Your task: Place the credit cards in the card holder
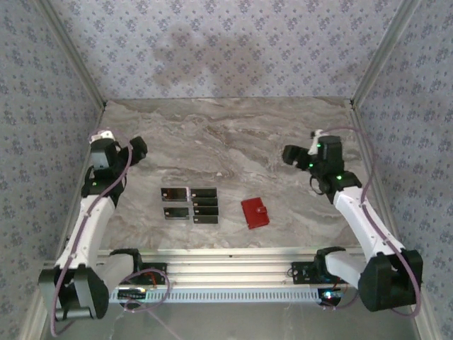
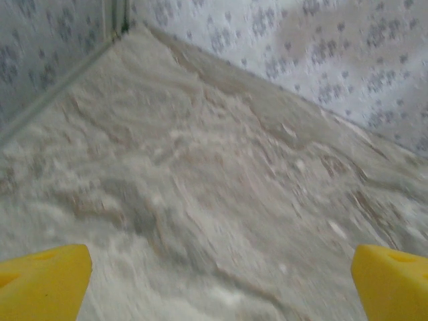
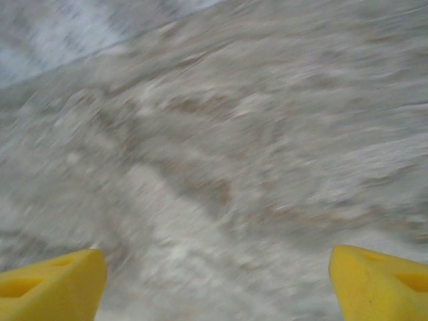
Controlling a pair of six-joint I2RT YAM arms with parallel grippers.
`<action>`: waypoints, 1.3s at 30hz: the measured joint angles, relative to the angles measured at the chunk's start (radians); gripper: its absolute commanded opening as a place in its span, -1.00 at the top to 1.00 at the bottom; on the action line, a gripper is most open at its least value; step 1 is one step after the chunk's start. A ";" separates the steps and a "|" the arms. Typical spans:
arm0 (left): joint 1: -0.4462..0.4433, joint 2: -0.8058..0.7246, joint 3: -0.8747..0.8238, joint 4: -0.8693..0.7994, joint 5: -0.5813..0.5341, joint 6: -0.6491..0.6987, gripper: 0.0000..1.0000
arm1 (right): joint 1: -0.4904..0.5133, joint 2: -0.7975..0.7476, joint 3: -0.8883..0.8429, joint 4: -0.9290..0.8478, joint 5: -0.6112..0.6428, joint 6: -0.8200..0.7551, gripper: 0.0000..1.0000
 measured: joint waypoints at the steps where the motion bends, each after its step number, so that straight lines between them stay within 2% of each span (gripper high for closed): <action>1: -0.012 -0.024 0.000 -0.048 0.013 -0.021 -1.00 | 0.070 -0.002 0.013 -0.024 0.002 0.012 -0.73; 5: -0.061 -0.109 -0.025 -0.185 0.069 -0.091 -1.00 | 0.328 0.024 0.030 -0.071 0.031 0.080 -0.68; 10: -0.109 -0.216 -0.129 -0.278 0.125 -0.165 -1.00 | 0.636 0.172 0.073 -0.097 0.100 0.172 -0.63; 13: -0.134 -0.266 -0.192 -0.299 0.157 -0.208 -1.00 | 0.756 0.269 0.116 -0.104 0.138 0.215 -0.63; 15: -0.151 -0.284 -0.223 -0.299 0.174 -0.229 -1.00 | 0.800 0.313 0.135 -0.104 0.163 0.237 -0.62; 18: -0.182 -0.291 -0.257 -0.288 0.190 -0.259 -1.00 | 0.831 0.354 0.142 -0.102 0.188 0.268 -0.61; 26: -0.246 -0.252 -0.314 -0.185 0.210 -0.300 -1.00 | 0.831 0.433 0.144 -0.068 0.214 0.314 -0.49; 39: -0.299 -0.136 -0.318 -0.019 0.211 -0.335 -1.00 | 0.760 0.500 0.145 0.089 0.157 0.352 -0.33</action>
